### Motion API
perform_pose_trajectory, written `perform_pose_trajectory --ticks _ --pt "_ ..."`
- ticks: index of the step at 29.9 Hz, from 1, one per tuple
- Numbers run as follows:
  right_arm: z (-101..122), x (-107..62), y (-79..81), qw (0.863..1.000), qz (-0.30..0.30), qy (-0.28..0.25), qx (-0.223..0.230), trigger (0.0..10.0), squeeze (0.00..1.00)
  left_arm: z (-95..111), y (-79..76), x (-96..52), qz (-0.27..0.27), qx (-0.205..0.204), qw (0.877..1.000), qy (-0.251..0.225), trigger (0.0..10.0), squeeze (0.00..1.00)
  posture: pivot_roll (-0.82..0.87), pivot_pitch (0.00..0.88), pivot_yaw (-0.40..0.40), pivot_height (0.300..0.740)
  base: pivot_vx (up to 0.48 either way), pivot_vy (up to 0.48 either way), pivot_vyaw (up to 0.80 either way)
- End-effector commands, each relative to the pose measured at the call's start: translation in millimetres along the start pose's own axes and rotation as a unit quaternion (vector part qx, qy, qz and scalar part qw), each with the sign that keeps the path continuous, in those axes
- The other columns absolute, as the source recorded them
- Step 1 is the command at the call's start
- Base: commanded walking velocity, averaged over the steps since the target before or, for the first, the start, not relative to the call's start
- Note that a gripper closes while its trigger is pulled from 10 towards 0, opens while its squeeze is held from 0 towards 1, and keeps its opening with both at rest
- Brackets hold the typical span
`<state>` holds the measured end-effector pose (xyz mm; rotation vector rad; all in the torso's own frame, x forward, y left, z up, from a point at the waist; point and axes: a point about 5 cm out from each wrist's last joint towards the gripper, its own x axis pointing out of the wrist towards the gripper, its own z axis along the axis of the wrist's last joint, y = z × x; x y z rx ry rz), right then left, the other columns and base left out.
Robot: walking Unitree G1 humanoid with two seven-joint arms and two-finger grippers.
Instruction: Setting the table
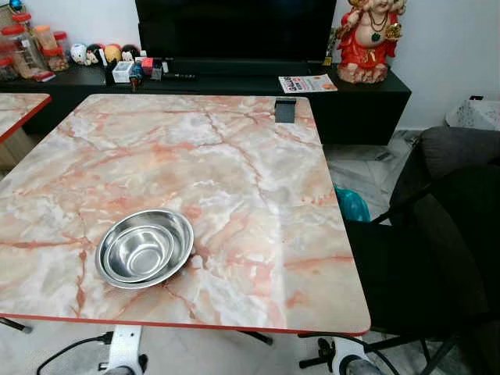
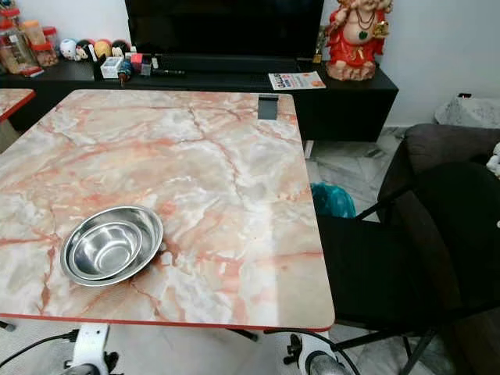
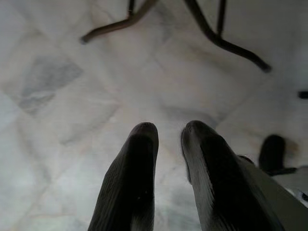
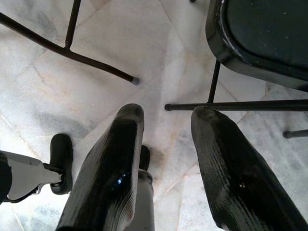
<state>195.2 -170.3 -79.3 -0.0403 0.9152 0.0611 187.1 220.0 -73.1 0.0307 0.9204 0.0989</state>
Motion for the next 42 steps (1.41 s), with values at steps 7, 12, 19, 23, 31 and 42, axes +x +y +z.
perform_pose_trajectory --ticks 7,12,19,23,31,42 --pt "3 0.3 -2.7 1.000 -0.007 -0.003 0.014 10.0 0.00 -17 -1.6 -2.5 0.013 -0.004 1.000 -0.003 10.0 0.00 -0.01 0.000 -0.010 0.732 0.000 0.000 0.00" --pt "3 0.0 -6.1 1.000 -0.011 -0.004 0.010 10.0 0.00 -19 -1.9 -3.3 0.033 -0.032 0.999 -0.013 10.0 0.00 -0.01 0.000 -0.023 0.732 0.000 0.000 0.00" --pt "3 -0.9 -12.2 1.000 -0.015 -0.005 0.006 10.0 0.00 -13 -0.7 -2.6 0.051 -0.057 0.996 -0.034 10.0 0.00 -0.02 0.000 -0.039 0.732 0.000 0.000 0.00" --pt "2 -1.6 -16.4 1.000 -0.019 -0.004 0.004 10.0 0.00 -12 -2.9 -1.9 0.049 -0.054 0.997 -0.030 10.0 0.00 -0.02 0.000 -0.041 0.732 0.000 0.000 0.00" --pt "2 -1.5 -15.7 1.000 -0.020 -0.005 0.006 10.0 0.00 -8 -10.7 -0.3 0.027 -0.049 0.998 -0.035 10.0 0.00 -0.04 0.000 -0.021 0.732 0.000 0.000 0.00" --pt "-2 -2.4 -16.7 1.000 -0.021 0.001 0.004 10.0 0.00 -16 -10.4 -1.4 0.028 -0.056 0.998 -0.018 10.0 0.00 -0.04 0.000 -0.014 0.732 0.000 0.183 0.00"
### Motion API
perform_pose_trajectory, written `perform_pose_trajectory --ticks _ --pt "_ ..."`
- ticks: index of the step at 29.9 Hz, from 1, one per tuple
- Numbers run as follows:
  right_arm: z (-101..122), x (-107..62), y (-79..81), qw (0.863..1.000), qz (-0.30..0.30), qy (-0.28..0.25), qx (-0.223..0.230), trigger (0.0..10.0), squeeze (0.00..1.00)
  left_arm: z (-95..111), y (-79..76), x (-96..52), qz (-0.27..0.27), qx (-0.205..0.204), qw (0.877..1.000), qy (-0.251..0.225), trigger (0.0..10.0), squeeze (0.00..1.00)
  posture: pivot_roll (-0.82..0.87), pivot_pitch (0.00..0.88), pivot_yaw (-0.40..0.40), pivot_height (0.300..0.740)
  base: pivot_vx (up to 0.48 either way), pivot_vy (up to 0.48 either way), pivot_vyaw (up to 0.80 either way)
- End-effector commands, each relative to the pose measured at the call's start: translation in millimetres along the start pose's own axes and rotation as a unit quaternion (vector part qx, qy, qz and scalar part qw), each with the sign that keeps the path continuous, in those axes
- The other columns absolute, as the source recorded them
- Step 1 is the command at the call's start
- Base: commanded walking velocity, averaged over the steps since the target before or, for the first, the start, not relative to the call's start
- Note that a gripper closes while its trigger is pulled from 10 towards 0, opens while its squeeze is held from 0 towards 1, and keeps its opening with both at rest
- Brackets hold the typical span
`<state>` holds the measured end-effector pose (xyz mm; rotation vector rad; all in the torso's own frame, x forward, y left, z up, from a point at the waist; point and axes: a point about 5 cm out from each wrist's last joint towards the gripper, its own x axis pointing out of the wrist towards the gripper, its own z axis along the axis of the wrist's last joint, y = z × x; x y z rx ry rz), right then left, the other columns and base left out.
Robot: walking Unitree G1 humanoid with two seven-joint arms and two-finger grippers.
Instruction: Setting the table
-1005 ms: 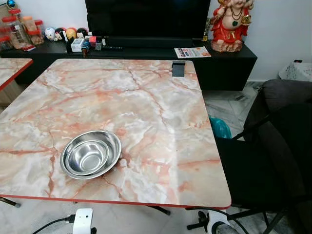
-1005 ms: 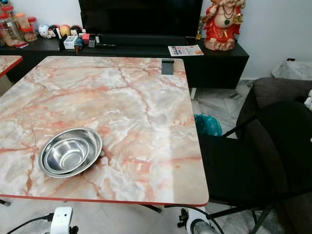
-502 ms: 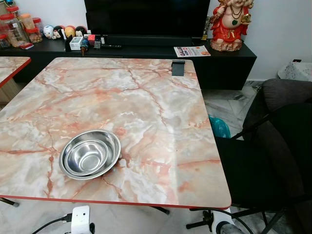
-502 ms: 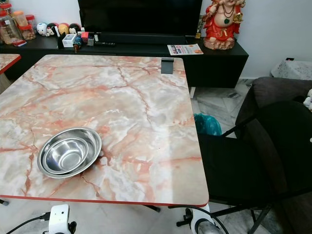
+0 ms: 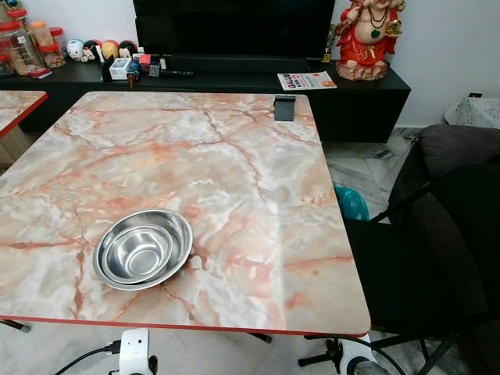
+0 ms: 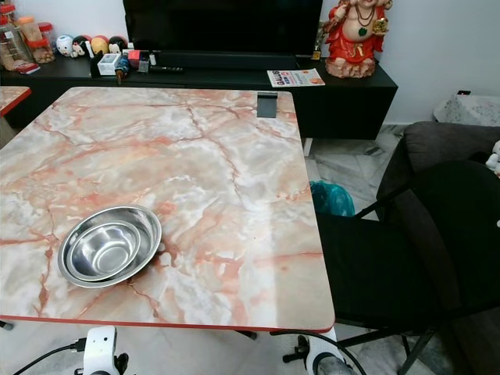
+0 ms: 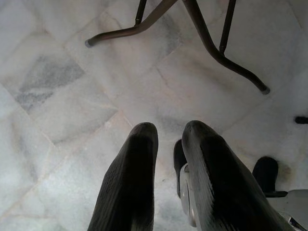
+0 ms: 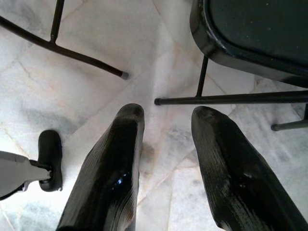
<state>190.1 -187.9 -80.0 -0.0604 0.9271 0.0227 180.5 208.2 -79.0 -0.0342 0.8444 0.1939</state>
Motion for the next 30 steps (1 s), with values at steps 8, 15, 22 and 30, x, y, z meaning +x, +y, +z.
perform_pose_trajectory --ticks 8,15,22,30 --pt "5 1.2 3.0 1.000 0.003 -0.005 -0.004 10.0 0.00 -12 5.3 -2.9 0.006 -0.008 1.000 0.023 10.0 0.00 -0.04 0.000 -0.008 0.732 0.000 0.349 0.00" --pt "5 1.4 5.0 1.000 0.005 -0.005 -0.004 10.0 0.00 -15 11.2 -4.1 0.014 -0.007 1.000 0.027 10.0 0.00 -0.04 0.000 -0.002 0.732 0.000 0.351 0.00" --pt "6 1.6 6.5 1.000 0.005 -0.008 0.005 10.0 0.00 -12 14.4 -3.5 0.015 -0.003 1.000 0.026 10.0 0.00 -0.04 0.000 0.007 0.732 0.000 0.366 0.00" --pt "7 1.9 8.0 1.000 0.006 -0.011 0.006 10.0 0.00 -8 14.0 -2.0 0.015 -0.002 1.000 0.022 10.0 0.00 -0.05 0.000 0.015 0.732 0.000 0.480 0.00"
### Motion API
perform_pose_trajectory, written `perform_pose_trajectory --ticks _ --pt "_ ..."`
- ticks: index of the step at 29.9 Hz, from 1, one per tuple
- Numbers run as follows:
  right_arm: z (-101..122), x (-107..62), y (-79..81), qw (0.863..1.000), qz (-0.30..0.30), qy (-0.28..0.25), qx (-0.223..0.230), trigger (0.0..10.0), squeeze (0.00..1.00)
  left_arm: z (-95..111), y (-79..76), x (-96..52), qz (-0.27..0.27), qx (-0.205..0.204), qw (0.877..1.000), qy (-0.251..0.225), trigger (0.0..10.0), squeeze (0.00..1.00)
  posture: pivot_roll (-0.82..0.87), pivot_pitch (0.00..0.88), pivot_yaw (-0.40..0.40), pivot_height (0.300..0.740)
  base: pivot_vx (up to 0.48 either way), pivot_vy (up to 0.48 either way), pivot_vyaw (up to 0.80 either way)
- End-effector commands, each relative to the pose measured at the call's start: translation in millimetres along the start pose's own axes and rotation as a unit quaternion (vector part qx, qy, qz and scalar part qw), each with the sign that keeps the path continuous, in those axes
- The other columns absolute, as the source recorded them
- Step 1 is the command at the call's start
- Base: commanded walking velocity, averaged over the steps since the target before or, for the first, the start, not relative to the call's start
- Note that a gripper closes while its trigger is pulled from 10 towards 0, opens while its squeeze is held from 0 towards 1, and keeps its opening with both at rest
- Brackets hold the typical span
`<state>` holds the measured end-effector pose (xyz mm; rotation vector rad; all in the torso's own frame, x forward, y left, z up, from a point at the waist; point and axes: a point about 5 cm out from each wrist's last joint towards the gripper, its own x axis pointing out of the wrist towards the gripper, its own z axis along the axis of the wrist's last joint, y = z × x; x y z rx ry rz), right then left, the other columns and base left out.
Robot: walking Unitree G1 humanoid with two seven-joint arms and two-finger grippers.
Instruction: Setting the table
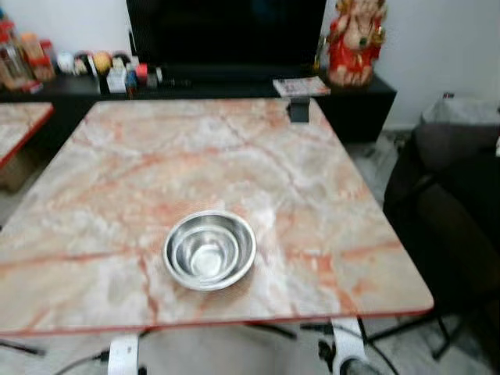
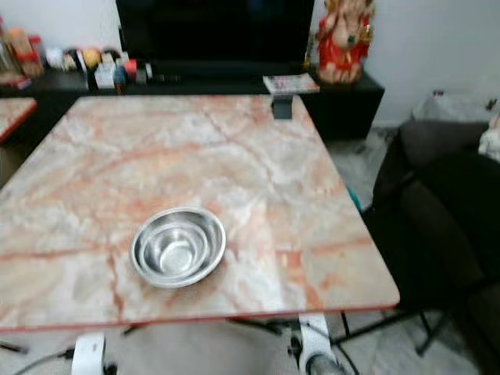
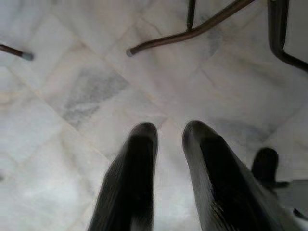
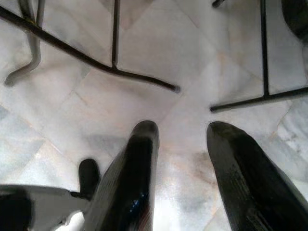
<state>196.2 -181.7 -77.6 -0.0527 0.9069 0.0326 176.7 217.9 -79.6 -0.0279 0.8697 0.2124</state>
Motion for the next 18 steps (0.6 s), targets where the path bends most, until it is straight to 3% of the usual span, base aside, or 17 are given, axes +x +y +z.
perform_pose_trajectory --ticks 1,18 --pt "0.5 0.3 2.4 1.000 0.001 -0.001 0.005 10.0 0.00 -5.5 3.9 -1.4 0.005 -0.002 1.000 0.010 10.0 0.00 -0.05 0.000 0.016 0.732 0.000 0.480 0.00" --pt "-5.5 -0.4 7.5 1.000 0.006 0.007 0.006 10.0 0.00 -9.0 8.3 -2.6 0.006 0.008 1.000 0.015 10.0 0.00 -0.05 0.000 0.032 0.732 0.000 0.480 0.00"
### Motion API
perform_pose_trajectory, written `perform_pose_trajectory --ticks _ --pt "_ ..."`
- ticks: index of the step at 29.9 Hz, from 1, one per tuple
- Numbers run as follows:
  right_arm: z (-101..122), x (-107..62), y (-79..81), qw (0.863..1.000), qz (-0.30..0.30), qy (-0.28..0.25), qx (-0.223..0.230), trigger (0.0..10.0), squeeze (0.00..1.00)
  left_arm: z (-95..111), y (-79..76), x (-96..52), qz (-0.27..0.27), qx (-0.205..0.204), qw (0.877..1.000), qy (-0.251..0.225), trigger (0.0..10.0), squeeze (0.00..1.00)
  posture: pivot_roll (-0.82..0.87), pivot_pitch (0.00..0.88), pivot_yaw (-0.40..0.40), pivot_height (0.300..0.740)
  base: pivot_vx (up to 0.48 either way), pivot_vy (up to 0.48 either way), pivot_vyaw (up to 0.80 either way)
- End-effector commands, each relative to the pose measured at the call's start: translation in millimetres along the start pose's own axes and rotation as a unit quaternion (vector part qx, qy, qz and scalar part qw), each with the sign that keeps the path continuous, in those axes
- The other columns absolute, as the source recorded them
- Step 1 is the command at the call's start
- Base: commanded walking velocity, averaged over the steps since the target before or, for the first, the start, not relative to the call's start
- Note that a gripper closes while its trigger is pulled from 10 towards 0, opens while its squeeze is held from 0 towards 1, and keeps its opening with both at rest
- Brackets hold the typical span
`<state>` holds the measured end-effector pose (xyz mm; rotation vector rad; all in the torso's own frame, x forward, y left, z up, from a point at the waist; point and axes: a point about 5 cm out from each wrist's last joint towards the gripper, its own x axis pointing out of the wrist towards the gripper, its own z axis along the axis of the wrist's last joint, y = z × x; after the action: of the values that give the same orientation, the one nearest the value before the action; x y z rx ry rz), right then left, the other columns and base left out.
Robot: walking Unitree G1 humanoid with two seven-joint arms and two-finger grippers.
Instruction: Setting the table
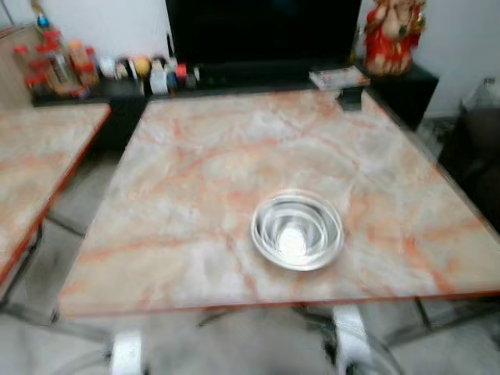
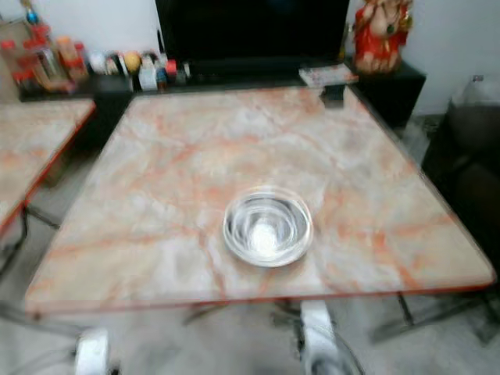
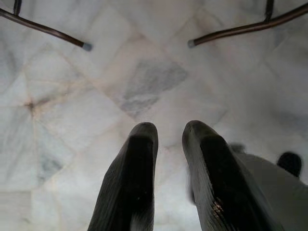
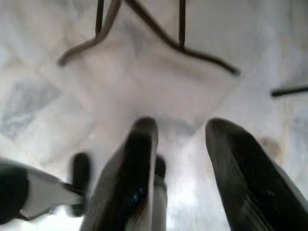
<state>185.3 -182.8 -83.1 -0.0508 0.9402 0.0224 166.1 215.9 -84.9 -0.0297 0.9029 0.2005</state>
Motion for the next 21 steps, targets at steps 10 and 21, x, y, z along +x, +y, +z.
perform_pose_trajectory --ticks 10,21 --pt "6.5 1.7 8.7 1.000 0.013 -0.010 -0.004 10.0 0.00 0.5 11.1 -0.6 0.015 0.004 1.000 0.000 10.0 0.00 -0.04 0.000 0.028 0.732 0.000 0.480 0.00" --pt "4.8 1.4 8.2 1.000 0.010 -0.009 0.002 10.0 0.00 -0.8 14.7 -1.3 0.018 0.003 1.000 0.002 10.0 0.00 -0.04 0.000 0.036 0.732 0.000 0.480 0.00"
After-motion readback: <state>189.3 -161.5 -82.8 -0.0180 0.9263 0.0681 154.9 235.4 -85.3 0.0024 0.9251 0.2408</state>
